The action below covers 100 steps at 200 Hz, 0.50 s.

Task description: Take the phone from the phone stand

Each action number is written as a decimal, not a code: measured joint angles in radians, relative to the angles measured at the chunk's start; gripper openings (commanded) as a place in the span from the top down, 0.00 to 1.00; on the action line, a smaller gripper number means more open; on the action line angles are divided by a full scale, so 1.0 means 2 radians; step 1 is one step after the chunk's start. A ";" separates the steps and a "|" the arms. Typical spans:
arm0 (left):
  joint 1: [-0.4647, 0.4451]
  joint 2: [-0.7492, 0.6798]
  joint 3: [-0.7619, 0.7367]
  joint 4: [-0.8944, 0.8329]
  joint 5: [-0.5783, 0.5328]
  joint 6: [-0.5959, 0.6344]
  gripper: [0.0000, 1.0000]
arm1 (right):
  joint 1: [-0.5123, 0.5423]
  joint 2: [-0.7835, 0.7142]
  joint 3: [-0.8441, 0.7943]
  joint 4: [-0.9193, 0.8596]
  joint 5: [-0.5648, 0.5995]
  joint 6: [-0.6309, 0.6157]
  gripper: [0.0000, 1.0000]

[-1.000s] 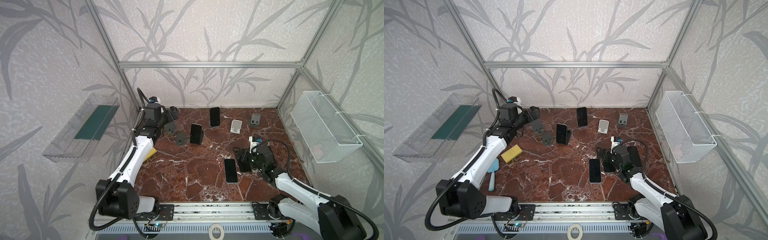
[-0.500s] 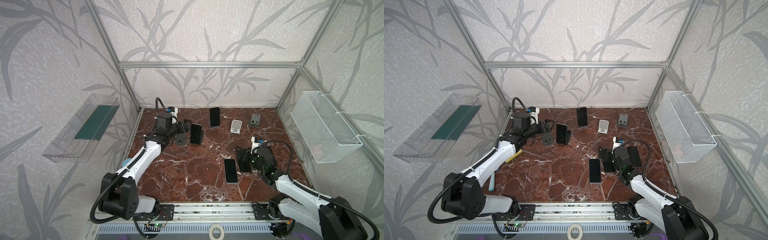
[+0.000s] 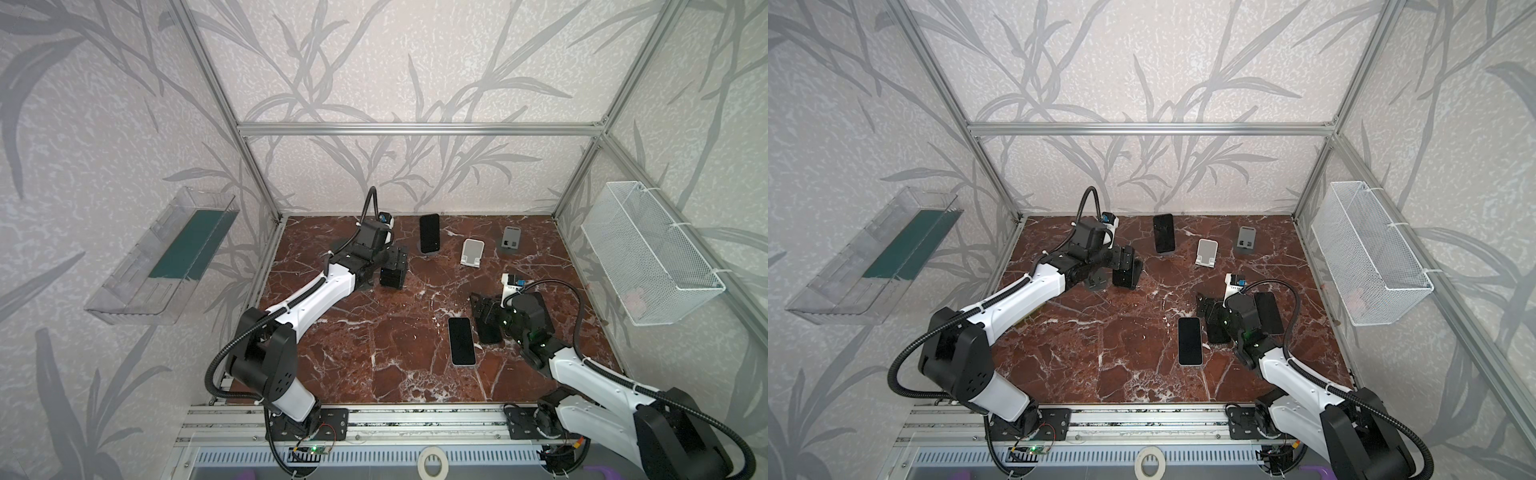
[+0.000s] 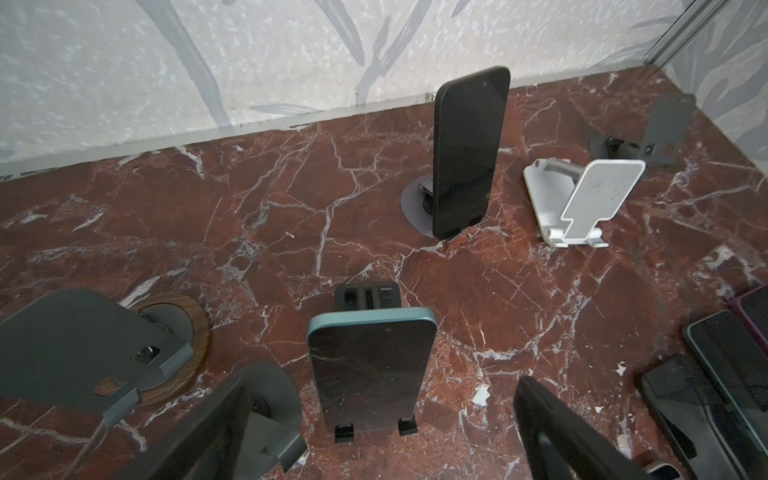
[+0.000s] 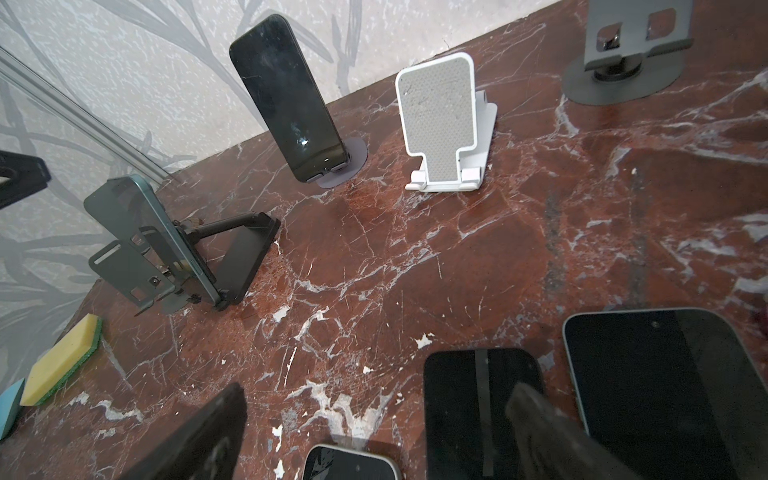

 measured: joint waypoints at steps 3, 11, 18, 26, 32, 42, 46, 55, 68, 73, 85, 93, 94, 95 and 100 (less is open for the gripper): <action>0.000 0.001 0.000 0.000 -0.001 0.000 0.01 | 0.000 0.000 0.000 0.000 0.001 0.000 0.02; -0.001 0.007 0.000 0.000 -0.003 0.000 0.01 | 0.001 0.000 0.000 -0.001 0.001 0.000 0.02; -0.001 0.012 0.000 0.000 -0.004 -0.001 0.01 | 0.001 0.000 0.000 -0.002 0.001 0.000 0.02; -0.002 0.019 0.001 0.001 -0.005 -0.001 0.01 | 0.001 0.000 0.000 -0.004 0.001 0.000 0.02; -0.003 0.025 0.002 0.000 -0.006 -0.001 0.01 | 0.001 0.000 0.000 -0.004 0.001 0.000 0.02; -0.003 0.036 0.007 -0.001 -0.007 -0.003 0.01 | 0.001 0.001 0.000 -0.004 0.001 0.000 0.02; -0.003 0.042 0.010 0.000 -0.008 -0.003 0.02 | 0.001 0.001 0.000 -0.004 0.001 0.000 0.02; -0.003 0.051 0.016 -0.001 -0.011 -0.004 0.03 | 0.001 0.004 0.001 -0.004 0.001 0.000 0.02; -0.003 0.064 0.024 -0.002 -0.020 -0.006 0.04 | 0.001 0.007 0.001 -0.004 0.000 0.001 0.02; -0.003 0.067 0.026 -0.002 -0.023 -0.006 0.04 | 0.001 0.008 0.001 -0.004 0.000 0.001 0.02; -0.003 0.070 0.028 -0.002 -0.032 -0.007 0.05 | 0.001 0.009 0.001 -0.005 -0.001 0.002 0.02; -0.003 0.070 0.028 -0.001 -0.037 -0.007 0.05 | 0.001 0.010 0.001 -0.005 -0.002 0.002 0.02; -0.003 0.070 0.029 -0.001 -0.038 -0.007 0.05 | 0.001 0.010 0.001 -0.005 -0.002 0.002 0.02; -0.003 0.070 0.029 -0.001 -0.038 -0.007 0.05 | 0.001 0.010 0.001 -0.005 -0.002 0.002 0.02; -0.003 0.071 0.029 0.000 -0.040 -0.008 0.06 | 0.001 0.010 0.001 -0.005 -0.003 0.002 0.02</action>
